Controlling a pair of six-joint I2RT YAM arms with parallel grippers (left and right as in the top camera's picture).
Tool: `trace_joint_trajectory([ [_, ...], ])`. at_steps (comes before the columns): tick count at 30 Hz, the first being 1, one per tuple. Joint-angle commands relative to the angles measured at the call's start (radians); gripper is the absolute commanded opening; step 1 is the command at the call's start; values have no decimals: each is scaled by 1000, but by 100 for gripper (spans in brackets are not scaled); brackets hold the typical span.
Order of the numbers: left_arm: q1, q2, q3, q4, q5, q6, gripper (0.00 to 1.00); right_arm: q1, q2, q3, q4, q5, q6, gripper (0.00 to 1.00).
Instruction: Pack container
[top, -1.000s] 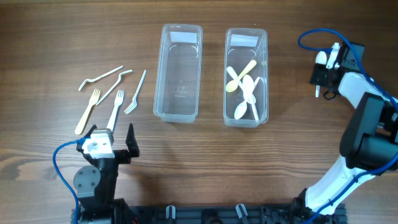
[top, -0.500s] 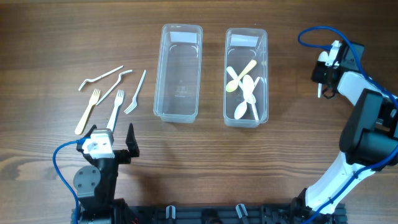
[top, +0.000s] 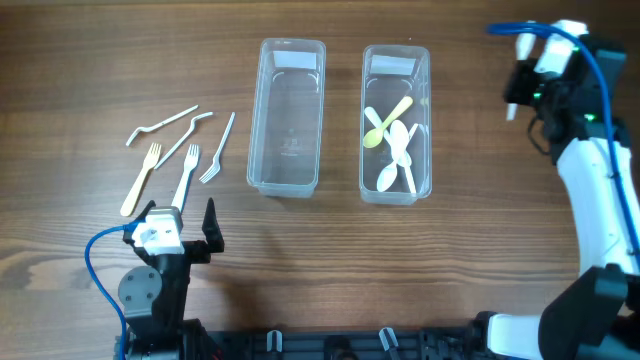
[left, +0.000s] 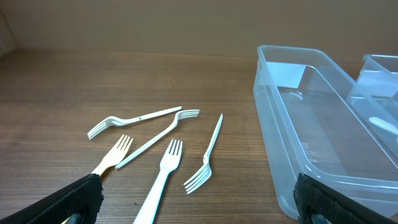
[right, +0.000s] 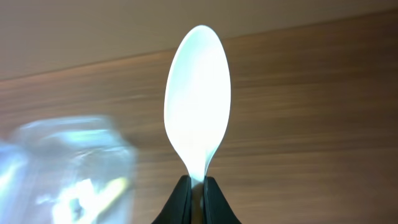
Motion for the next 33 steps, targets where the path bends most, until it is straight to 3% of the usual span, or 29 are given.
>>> trace_joint_trajectory([
  [1,-2,-7,-5,3,12,19,100,141,4,-3,-51,-99,95,4],
  [5,-2,-7,-5,3,12,19,100,325,19,-19,-59,-21,178,4],
  [11,-2,-7,-5,3,12,19,100,391,58,-19,-69,29,207,4],
  [12,-2,-7,-5,3,12,19,100,391,69,-19,-74,29,206,19],
  [13,-2,-7,-5,3,12,19,100,391,76,-19,-87,29,206,45],
  [14,-2,-7,-5,3,12,19,100,391,82,-19,-92,29,206,57],
  [16,-2,-7,-5,3,12,19,100,386,66,-13,-87,36,195,67],
  [19,-2,-7,-5,3,12,19,100,352,-26,10,-118,104,198,71],
  [21,-2,-7,-5,3,12,19,100,301,-111,10,-152,225,194,79],
  [24,-2,-7,-5,3,12,19,100,174,-221,10,-207,330,42,88],
  [26,-2,-7,-5,3,12,19,100,116,-250,10,-223,336,-14,99],
  [33,-2,-7,-5,3,12,19,100,92,-255,8,-227,336,-15,100],
])
